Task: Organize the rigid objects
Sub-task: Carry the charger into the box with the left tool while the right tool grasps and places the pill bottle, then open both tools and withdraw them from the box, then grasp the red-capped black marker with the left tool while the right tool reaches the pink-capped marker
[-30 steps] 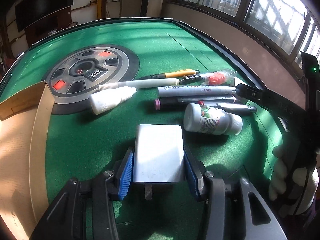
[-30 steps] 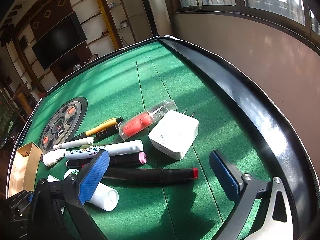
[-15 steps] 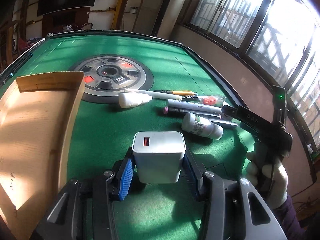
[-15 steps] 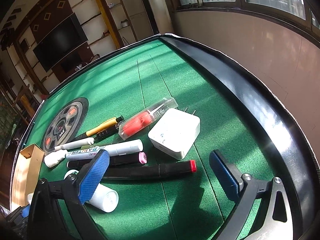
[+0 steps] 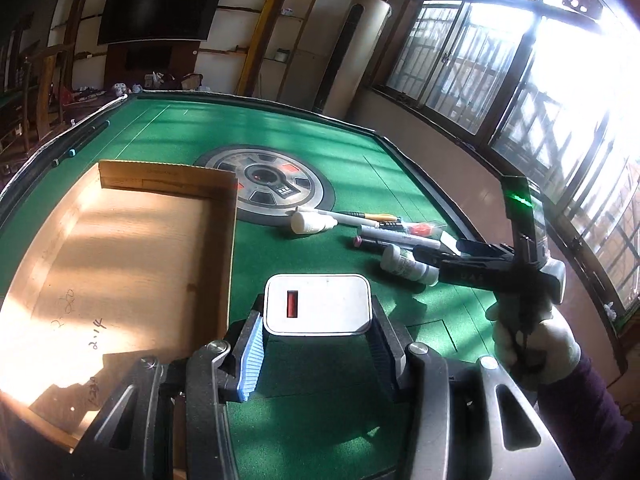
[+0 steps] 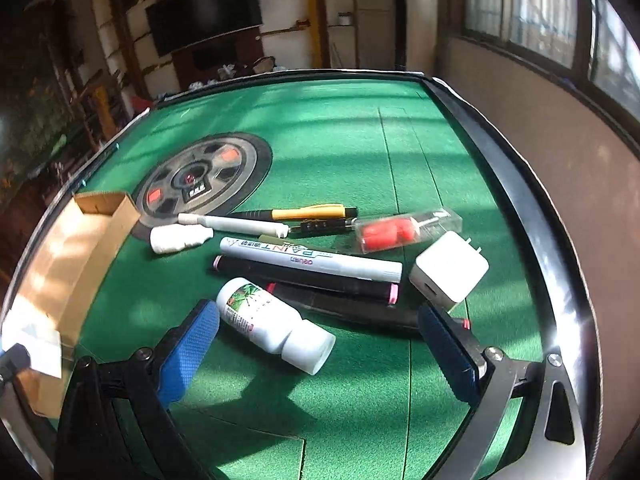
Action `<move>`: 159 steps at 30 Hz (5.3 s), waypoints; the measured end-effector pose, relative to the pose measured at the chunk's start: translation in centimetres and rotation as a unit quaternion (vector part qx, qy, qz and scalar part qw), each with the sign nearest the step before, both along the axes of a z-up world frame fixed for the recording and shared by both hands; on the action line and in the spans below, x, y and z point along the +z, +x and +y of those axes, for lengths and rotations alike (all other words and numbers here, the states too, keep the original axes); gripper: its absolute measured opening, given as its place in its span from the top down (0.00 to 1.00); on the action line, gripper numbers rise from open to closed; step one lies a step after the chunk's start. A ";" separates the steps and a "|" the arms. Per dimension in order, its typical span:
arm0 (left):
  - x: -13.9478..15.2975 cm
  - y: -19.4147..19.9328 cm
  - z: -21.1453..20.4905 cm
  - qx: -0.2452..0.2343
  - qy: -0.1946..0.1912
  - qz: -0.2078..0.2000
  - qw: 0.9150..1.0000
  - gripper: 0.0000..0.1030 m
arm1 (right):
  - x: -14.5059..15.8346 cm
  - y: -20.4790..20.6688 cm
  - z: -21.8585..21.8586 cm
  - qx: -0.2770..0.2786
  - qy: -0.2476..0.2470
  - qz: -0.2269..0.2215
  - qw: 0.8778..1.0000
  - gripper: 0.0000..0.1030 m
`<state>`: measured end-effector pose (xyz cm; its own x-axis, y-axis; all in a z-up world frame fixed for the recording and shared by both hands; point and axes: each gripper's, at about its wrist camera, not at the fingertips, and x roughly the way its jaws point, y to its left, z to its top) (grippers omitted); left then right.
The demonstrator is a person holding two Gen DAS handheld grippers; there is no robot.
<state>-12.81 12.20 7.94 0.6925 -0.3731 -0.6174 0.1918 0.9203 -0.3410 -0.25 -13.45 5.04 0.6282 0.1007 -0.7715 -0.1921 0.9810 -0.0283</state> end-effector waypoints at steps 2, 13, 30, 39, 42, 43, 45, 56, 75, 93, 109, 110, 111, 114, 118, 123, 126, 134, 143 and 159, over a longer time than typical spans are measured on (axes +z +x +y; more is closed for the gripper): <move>0.2 -0.2 0.4 0.004 0.000 0.000 1.000 0.52 | -0.6 0.3 1.7 0.034 -0.037 -0.002 0.999 0.25; 1.9 -1.0 4.8 0.015 -0.034 0.005 0.999 0.52 | -2.9 1.1 3.0 0.050 -0.027 0.046 0.997 0.68; -1.6 9.4 12.7 0.032 -0.055 0.139 0.988 0.52 | 2.4 3.1 15.7 0.133 0.231 0.122 0.956 0.67; -4.5 15.4 14.4 0.051 -0.112 0.167 0.978 0.52 | 0.1 7.5 20.6 0.089 0.202 0.139 0.965 0.67; -4.9 16.7 14.5 0.052 -0.120 0.170 0.977 0.52 | -0.5 8.2 21.2 0.080 0.195 0.143 0.967 0.67; -5.2 17.0 14.5 0.052 -0.123 0.170 0.976 0.52 | -0.6 8.3 21.3 0.078 0.191 0.143 0.968 0.67; -5.5 17.5 14.5 0.054 -0.135 0.170 0.975 0.52 | -0.9 8.6 21.7 0.076 0.183 0.145 0.969 0.67; -5.7 14.5 15.4 0.089 -0.184 0.147 0.968 0.30 | 1.8 6.5 18.7 0.068 0.169 0.079 0.980 0.48; -5.8 9.3 16.4 0.117 -0.244 0.112 0.956 0.25 | 0.2 1.1 -3.9 -0.089 0.219 0.053 0.970 0.47; -0.6 2.3 1.4 -0.015 -0.107 0.076 0.991 0.15 | -3.5 2.4 -12.4 -0.157 0.160 0.066 0.972 0.44; -1.5 0.4 -2.2 -0.055 -0.068 0.080 0.993 0.15 | -0.1 -1.0 -0.5 0.033 0.118 0.040 0.992 0.46; -1.6 0.3 -2.4 -0.058 -0.066 0.078 0.993 0.15 | 0.3 -0.3 -0.8 0.017 0.097 0.026 0.995 0.46; -1.7 0.2 -2.5 -0.062 -0.065 0.079 0.993 0.15 | 0.6 0.5 -1.0 0.004 0.079 0.016 0.997 0.46; -2.2 0.3 -2.8 -0.068 -0.071 0.088 0.991 0.15 | 0.2 3.7 -1.7 -0.015 0.069 0.031 0.997 0.46; -2.5 -0.1 -2.9 -0.070 -0.066 0.090 0.991 0.15 | -1.9 7.1 -1.9 -0.007 0.073 0.082 0.994 0.46; -2.5 0.0 -2.7 -0.074 -0.061 0.086 0.992 0.15 | -3.6 6.1 -1.8 0.013 0.109 0.137 0.985 0.45; -2.9 0.5 -3.0 -0.079 -0.063 0.092 0.991 0.15 | -3.7 4.7 -1.7 0.033 0.141 0.157 0.977 0.46; -3.2 0.5 -4.2 -0.086 -0.046 0.100 0.990 0.15 | -3.2 4.6 -1.0 0.023 0.103 0.131 0.986 0.49; -3.1 1.3 -7.6 -0.113 0.038 0.084 0.989 0.15 | -2.7 3.6 -2.3 -0.015 0.095 0.117 0.988 0.96; -6.2 5.7 -12.7 -0.146 0.140 0.100 0.974 0.86 | -1.3 0.2 -6.9 -0.015 0.166 0.087 0.982 0.94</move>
